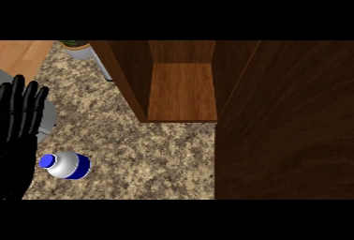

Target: Pick up the bottled water, place it into the cabinet and close the cabinet

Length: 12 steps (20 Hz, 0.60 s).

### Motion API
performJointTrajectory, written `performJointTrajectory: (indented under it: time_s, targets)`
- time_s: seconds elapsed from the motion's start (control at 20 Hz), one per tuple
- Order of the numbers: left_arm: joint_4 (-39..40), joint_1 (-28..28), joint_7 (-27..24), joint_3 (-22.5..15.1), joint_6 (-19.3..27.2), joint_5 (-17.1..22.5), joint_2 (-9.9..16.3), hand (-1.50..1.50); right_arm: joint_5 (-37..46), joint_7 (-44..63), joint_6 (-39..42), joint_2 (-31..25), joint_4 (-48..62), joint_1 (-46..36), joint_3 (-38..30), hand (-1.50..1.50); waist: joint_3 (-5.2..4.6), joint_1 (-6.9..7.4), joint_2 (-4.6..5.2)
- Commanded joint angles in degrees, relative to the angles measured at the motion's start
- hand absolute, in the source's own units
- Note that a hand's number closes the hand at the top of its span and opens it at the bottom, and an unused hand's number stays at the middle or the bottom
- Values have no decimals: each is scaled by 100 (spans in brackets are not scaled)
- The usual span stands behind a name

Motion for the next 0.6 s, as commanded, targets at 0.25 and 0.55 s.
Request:
performJointTrajectory:
  time_s: [0.25,0.55]
  targets:
    - [344,494,-595,1909,-1847,2553,1194,-150,-507,-38,137,99,-555,798,-223,-150,48,85,-19]
    - [339,988,757,1925,-1874,3700,1209,-150,-1526,786,1140,-237,-1604,1694,615,-150,55,55,-37]
